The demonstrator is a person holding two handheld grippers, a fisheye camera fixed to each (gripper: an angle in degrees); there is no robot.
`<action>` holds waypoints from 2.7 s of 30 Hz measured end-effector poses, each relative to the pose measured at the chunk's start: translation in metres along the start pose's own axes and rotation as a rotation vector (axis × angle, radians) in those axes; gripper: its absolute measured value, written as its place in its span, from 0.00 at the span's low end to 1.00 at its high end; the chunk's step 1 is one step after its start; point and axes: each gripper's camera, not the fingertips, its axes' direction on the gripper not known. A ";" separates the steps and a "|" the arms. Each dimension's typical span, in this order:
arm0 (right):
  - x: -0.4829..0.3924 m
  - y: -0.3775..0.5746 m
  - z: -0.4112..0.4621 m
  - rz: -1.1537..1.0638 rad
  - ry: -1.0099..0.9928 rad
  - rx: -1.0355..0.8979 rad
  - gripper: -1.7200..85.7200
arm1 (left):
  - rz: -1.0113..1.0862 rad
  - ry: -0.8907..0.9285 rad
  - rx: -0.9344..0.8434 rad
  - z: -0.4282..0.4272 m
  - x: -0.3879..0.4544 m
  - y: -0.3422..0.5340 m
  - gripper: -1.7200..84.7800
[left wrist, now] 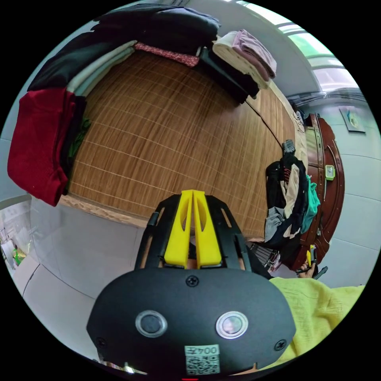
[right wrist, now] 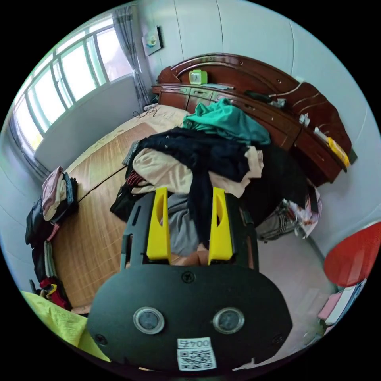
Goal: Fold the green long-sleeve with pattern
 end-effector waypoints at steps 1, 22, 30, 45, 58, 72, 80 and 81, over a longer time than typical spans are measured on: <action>0.021 -0.034 0.013 -0.013 0.011 0.008 0.20 | -0.006 -0.011 0.005 0.007 0.014 0.008 0.02; 0.165 -0.457 0.329 -0.612 0.670 -0.503 0.18 | -0.163 -0.277 0.023 0.028 0.136 0.105 0.02; 0.207 -0.408 0.230 -0.325 -0.167 -0.235 0.02 | -0.099 -0.197 0.023 0.026 0.100 0.087 0.02; 0.004 -0.077 -0.007 -0.293 -1.311 -0.091 0.01 | 0.571 0.717 -0.280 0.015 0.057 0.011 0.18; -0.203 0.153 -0.016 -0.454 -1.088 -0.555 0.02 | 0.235 1.044 -0.567 -0.001 -0.084 0.031 0.30; -0.237 0.164 -0.051 -0.530 -0.983 -0.479 0.04 | 0.459 0.625 -0.366 -0.046 -0.053 0.070 0.10; -0.246 0.097 0.058 -0.294 -0.911 -0.655 0.33 | 0.910 0.582 -0.261 -0.096 0.015 0.152 0.10; -0.253 0.096 0.067 -0.300 -0.905 -0.681 0.33 | 0.970 0.557 -0.262 -0.098 0.025 0.164 0.10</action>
